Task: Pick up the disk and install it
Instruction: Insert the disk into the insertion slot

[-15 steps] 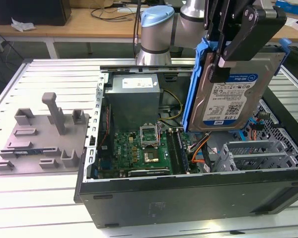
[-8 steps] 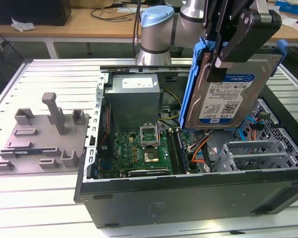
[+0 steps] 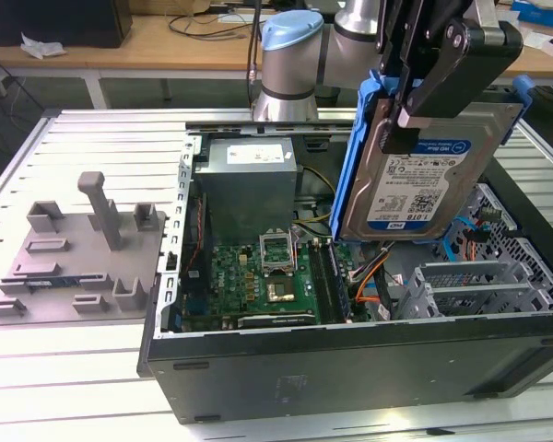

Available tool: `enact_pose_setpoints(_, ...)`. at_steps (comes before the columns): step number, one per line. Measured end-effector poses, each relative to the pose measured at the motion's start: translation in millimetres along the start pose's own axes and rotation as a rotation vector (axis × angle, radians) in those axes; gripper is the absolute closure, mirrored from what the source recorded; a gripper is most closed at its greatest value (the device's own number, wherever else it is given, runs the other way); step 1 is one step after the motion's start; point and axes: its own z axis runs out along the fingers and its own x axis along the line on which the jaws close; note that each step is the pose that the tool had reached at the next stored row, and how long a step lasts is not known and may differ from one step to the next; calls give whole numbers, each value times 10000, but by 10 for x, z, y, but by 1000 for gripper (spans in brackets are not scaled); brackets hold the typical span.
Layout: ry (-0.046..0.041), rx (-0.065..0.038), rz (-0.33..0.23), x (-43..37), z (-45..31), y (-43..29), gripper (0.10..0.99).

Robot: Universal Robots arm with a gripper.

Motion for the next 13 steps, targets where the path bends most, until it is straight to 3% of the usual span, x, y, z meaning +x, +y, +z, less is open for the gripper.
enact_pose_setpoints(6, 0, -1, 1, 13, -1, -20, 722)
enact_pose_setpoints(13, 0, 0, 0, 34, -4, -138, 722)
